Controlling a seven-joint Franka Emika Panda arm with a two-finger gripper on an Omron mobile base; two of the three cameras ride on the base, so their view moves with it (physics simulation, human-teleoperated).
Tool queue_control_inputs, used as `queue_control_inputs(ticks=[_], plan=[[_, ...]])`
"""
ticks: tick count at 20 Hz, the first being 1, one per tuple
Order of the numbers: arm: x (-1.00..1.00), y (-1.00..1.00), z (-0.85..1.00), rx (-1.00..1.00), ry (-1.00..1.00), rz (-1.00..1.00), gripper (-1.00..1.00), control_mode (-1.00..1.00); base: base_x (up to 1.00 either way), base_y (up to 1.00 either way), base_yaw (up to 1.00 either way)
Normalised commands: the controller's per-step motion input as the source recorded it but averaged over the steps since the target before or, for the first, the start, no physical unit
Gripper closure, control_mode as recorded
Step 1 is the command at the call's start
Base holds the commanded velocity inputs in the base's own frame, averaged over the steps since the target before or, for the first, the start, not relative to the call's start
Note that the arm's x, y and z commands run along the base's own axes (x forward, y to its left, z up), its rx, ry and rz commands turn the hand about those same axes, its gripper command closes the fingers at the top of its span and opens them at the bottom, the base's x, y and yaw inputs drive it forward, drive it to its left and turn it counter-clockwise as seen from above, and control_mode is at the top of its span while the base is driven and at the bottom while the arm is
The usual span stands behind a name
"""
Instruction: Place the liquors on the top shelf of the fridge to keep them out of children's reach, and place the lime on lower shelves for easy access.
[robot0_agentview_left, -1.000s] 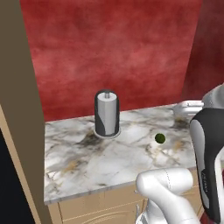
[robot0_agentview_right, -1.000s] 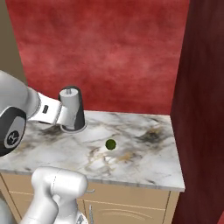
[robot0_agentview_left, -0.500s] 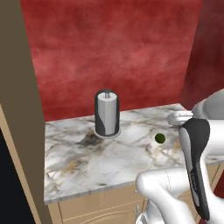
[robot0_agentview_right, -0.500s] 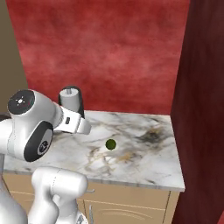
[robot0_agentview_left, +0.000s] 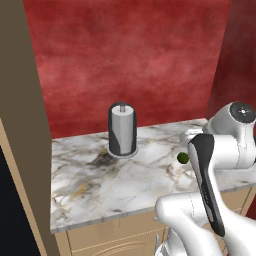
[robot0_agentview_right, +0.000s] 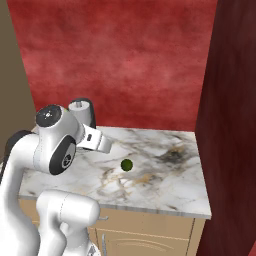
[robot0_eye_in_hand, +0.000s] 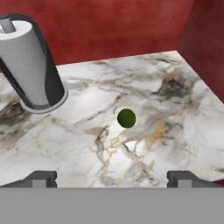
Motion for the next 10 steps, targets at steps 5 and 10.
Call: queue_control_inputs(ticks=[5, 10], plan=[[0.2, -0.06, -0.29, 0.0, 0.22, 0.0, -1.0, -1.0, 0.0, 0.0, 0.0], [0.12, -0.27, -0.38, 0.0, 0.18, 0.0, -1.0, -1.0, 0.0, 0.0, 0.0]])
